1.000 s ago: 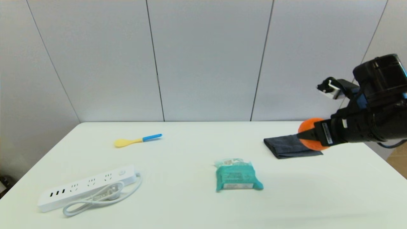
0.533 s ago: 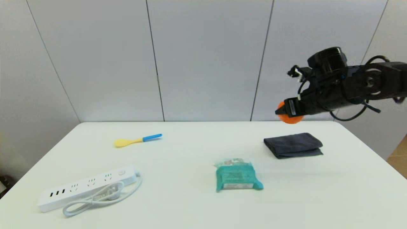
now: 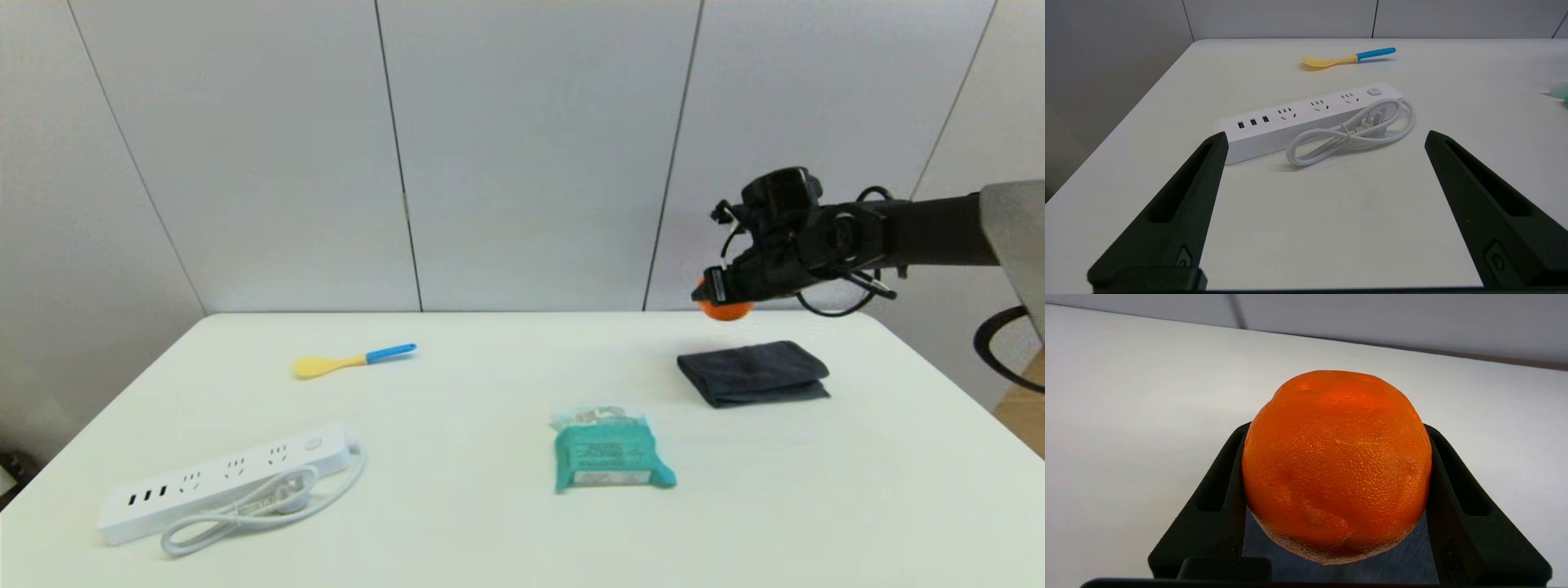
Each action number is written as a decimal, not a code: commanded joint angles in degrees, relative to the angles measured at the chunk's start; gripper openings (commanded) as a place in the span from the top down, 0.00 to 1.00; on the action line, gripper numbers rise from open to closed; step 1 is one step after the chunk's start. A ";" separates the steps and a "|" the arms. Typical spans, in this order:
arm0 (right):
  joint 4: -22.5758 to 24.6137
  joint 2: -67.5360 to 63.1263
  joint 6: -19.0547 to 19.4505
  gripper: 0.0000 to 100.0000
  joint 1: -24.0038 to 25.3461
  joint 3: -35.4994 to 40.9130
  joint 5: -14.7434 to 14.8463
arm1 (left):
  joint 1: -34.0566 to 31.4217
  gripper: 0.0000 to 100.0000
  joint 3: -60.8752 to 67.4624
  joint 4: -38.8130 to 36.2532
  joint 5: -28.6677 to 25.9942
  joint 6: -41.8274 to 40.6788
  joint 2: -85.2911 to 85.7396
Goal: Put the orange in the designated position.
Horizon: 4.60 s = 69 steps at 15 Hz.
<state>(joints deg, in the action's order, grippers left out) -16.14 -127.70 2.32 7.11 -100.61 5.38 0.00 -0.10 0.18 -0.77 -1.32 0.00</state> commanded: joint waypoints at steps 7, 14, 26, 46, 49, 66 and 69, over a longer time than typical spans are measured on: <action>-0.56 -9.06 0.23 1.00 -0.69 -4.16 2.18 | 0.00 0.00 0.01 -0.01 -0.02 0.00 0.00; -0.82 -8.80 0.06 1.00 -0.87 -5.12 2.09 | 0.00 0.00 0.01 -0.01 -0.02 0.00 0.00; -4.78 -6.69 -0.21 1.00 -0.78 -5.04 2.09 | 0.00 0.00 0.01 -0.01 -0.02 0.00 0.00; -4.69 -8.18 0.14 0.00 -0.95 -5.30 1.04 | 0.00 0.00 0.01 -0.01 -0.02 0.00 0.00; -4.87 -7.92 0.06 0.00 -0.95 -5.21 0.95 | 0.00 0.00 0.01 -0.01 -0.02 0.00 0.00; -4.87 15.02 -0.47 0.00 -2.89 6.04 1.48 | 0.00 0.00 0.01 -0.01 -0.02 0.00 0.00; -4.95 27.41 -0.73 0.00 -1.92 13.16 1.04 | 0.00 0.00 0.01 -0.01 -0.02 0.00 0.00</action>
<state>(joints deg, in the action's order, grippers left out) -20.94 -113.37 1.67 4.29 -94.16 6.80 0.00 -0.10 0.18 -0.77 -1.32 0.00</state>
